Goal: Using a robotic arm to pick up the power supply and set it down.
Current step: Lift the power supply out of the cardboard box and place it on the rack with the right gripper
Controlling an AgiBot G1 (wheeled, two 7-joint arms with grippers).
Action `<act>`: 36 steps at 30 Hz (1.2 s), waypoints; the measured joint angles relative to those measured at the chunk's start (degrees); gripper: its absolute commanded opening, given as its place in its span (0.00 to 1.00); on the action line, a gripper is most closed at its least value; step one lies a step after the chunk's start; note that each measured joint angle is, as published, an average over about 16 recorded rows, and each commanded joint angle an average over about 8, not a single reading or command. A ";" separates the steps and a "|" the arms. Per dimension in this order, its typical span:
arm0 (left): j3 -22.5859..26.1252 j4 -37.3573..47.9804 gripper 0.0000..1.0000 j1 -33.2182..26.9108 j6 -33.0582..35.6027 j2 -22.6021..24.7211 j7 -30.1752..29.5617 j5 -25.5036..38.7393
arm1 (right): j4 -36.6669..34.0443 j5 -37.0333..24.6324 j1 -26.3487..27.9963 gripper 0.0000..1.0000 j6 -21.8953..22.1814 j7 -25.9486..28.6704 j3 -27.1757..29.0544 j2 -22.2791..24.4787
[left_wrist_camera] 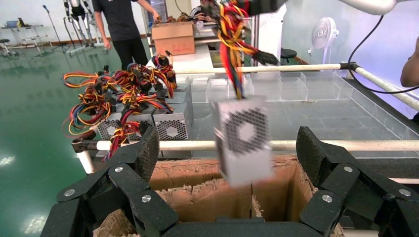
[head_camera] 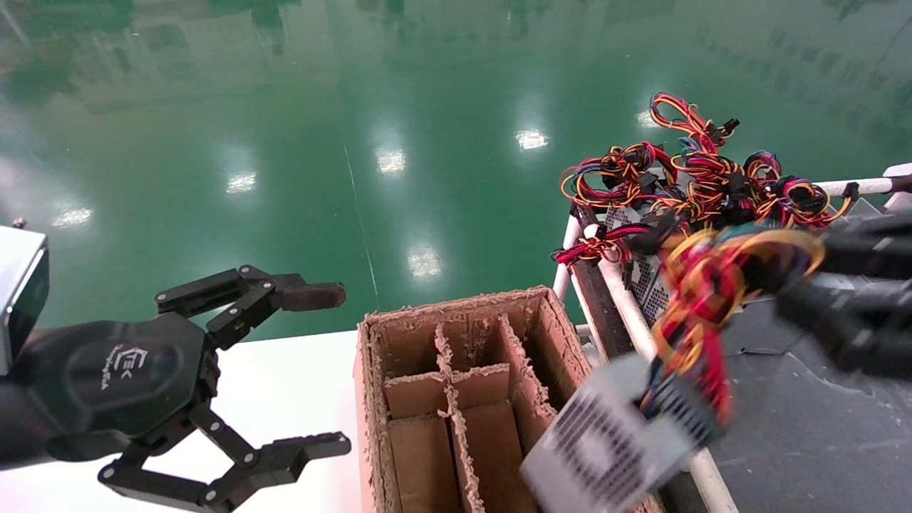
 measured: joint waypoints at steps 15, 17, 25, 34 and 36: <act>0.00 0.00 1.00 0.00 0.00 0.00 0.00 0.00 | -16.13 -4.77 4.43 0.00 -0.73 -6.80 -0.51 5.27; 0.01 0.00 1.00 0.00 0.00 0.00 0.00 0.00 | -17.74 -5.65 4.61 0.00 -0.85 -7.79 -1.13 5.44; 0.01 0.00 1.00 0.00 0.00 0.00 0.00 -0.01 | -21.99 -8.35 4.86 0.00 -1.03 -10.48 -4.42 3.71; 0.01 0.00 1.00 0.00 0.00 0.00 0.01 -0.01 | -23.68 -9.71 6.62 0.00 -0.79 -11.50 -7.59 -0.52; 0.01 0.00 1.00 0.00 0.00 0.00 0.01 -0.01 | -23.83 -9.96 7.20 0.00 -0.75 -11.66 -8.13 -1.33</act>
